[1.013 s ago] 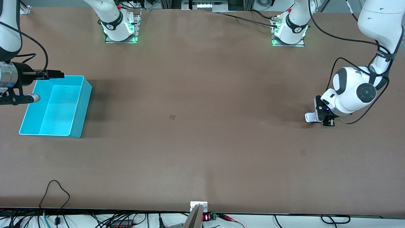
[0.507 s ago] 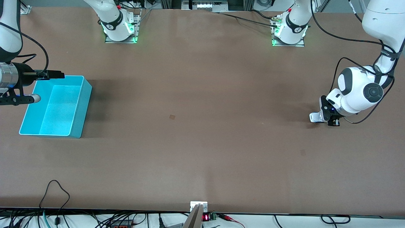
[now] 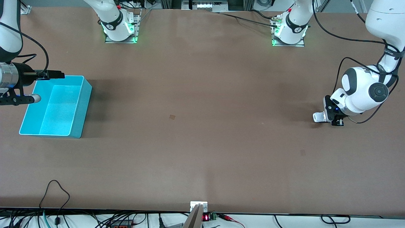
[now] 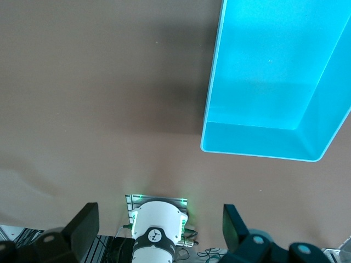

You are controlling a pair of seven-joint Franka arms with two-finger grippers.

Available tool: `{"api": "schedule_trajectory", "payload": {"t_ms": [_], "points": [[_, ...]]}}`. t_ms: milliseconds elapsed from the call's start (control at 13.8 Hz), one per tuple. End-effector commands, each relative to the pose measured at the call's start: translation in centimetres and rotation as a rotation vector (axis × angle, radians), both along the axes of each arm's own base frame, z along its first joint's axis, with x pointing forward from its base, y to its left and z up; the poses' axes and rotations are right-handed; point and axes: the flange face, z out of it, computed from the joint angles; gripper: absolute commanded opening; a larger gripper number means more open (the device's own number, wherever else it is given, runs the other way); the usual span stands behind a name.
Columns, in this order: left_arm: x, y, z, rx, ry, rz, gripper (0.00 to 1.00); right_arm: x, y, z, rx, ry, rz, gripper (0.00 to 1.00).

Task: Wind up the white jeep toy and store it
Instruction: 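Drag the jeep backward along the table with the left gripper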

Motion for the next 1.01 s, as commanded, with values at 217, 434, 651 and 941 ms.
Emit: {"api": "schedule_trajectory", "payload": {"t_ms": [217, 434, 651, 941], "points": [[-1.2, 2.1, -5.2, -0.019, 0.068, -0.029, 0.06, -0.2, 0.2, 0.2, 0.018, 0.008, -0.002, 1.0], [-1.1, 3.0, -5.4, -0.021, 0.066, -0.043, 0.06, -0.1, 0.3, 0.2, 0.016, 0.008, -0.004, 1.0], [-1.5, 3.9, -5.8, -0.025, 0.073, -0.032, 0.06, -0.1, 0.3, 0.2, 0.017, 0.008, -0.003, 1.0], [-1.4, 5.6, -6.2, -0.024, 0.072, -0.058, 0.06, -0.1, 0.3, 0.2, 0.017, 0.008, -0.003, 1.0]]}}
